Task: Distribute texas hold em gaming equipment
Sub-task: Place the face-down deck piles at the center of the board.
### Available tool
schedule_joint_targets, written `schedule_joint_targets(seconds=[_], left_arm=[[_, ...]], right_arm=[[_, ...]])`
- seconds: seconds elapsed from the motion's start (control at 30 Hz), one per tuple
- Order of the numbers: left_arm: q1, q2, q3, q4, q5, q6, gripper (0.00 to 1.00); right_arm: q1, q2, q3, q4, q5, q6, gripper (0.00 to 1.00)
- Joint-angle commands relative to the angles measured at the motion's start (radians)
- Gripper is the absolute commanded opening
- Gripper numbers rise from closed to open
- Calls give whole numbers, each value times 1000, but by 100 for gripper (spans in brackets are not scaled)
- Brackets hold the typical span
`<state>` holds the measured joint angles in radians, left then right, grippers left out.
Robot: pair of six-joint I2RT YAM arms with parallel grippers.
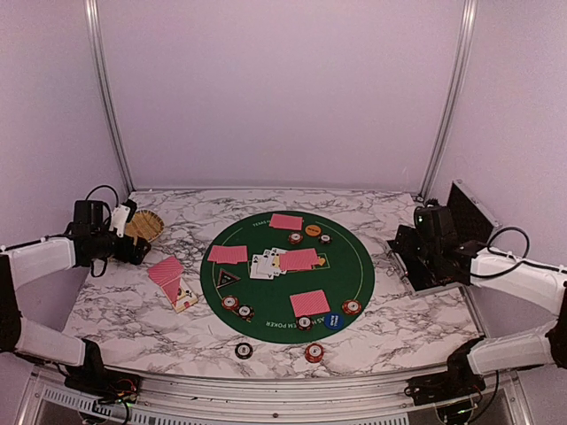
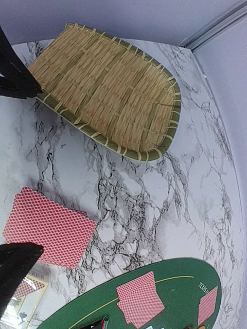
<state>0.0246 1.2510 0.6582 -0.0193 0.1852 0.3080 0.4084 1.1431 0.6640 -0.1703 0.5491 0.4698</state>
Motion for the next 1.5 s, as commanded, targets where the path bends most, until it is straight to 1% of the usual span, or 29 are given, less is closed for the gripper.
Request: schedule_joint_targets(seconds=[0.0, 0.1, 0.13, 0.2, 0.23, 0.27, 0.33, 0.4, 0.5, 0.57, 0.67, 0.73, 0.87, 0.93, 1.07, 1.1, 1.13, 1.17, 1.23, 1.3, 1.33, 1.37, 1.47], left_arm=[[7, -38, -144, 336, 33, -88, 99], [8, -14, -197, 439, 37, -112, 99], [8, -2, -214, 479, 36, -116, 99], [10, 25, -248, 559, 35, -128, 99], [12, 38, -259, 598, 33, -134, 99], [12, 52, -265, 630, 27, -141, 99], [13, 77, -272, 685, 13, -153, 99], [15, 100, -287, 763, 6, -165, 99], [14, 139, -292, 870, 4, -196, 99], [15, 163, -289, 919, 10, -218, 99], [15, 213, -287, 999, 18, -250, 99], [14, 248, -287, 1025, 9, -254, 99], [19, 241, -311, 1064, -2, -267, 99], [18, 237, -354, 1128, -11, -268, 99], [21, 291, -431, 1345, -25, -283, 99], [21, 283, -423, 1299, -25, -278, 99], [21, 277, -418, 1286, -25, -277, 99], [21, 283, -420, 1305, -25, -279, 99], [21, 284, -419, 1302, -26, -280, 99], [21, 286, -417, 1299, -35, -283, 99], [21, 287, -415, 1297, -45, -289, 99], [21, 287, -412, 1294, -53, -293, 99], [21, 288, -408, 1288, -57, -294, 99]], right_arm=[[-6, -35, -135, 324, 274, -109, 99], [-6, -47, -196, 415, 338, -137, 99], [-6, -56, -227, 470, 359, -160, 99], [-7, -75, -306, 620, 384, -233, 99], [-10, -85, -345, 727, 393, -287, 99], [-13, -96, -366, 779, 388, -313, 99], [-24, -93, -421, 946, 363, -403, 99], [-37, -60, -461, 1090, 358, -491, 99], [-73, 20, -495, 1255, 346, -564, 99], [-91, 69, -533, 1387, 318, -608, 99], [-114, 135, -569, 1520, 241, -636, 99], [-127, 176, -576, 1575, 203, -635, 99], [-155, 262, -576, 1656, 102, -634, 99], [-167, 297, -568, 1691, 63, -631, 99], [-194, 371, -564, 1755, -14, -639, 99], [-202, 394, -563, 1783, -27, -636, 99], [-208, 420, -562, 1806, -39, -636, 99], [-213, 446, -558, 1845, -53, -646, 99], [-217, 455, -563, 1845, -70, -644, 99], [-240, 458, -585, 1856, -143, -625, 99], [-248, 503, -593, 1948, -188, -654, 99], [-236, 542, -592, 1989, -184, -675, 99], [-245, 495, -540, 1822, -158, -640, 99]])
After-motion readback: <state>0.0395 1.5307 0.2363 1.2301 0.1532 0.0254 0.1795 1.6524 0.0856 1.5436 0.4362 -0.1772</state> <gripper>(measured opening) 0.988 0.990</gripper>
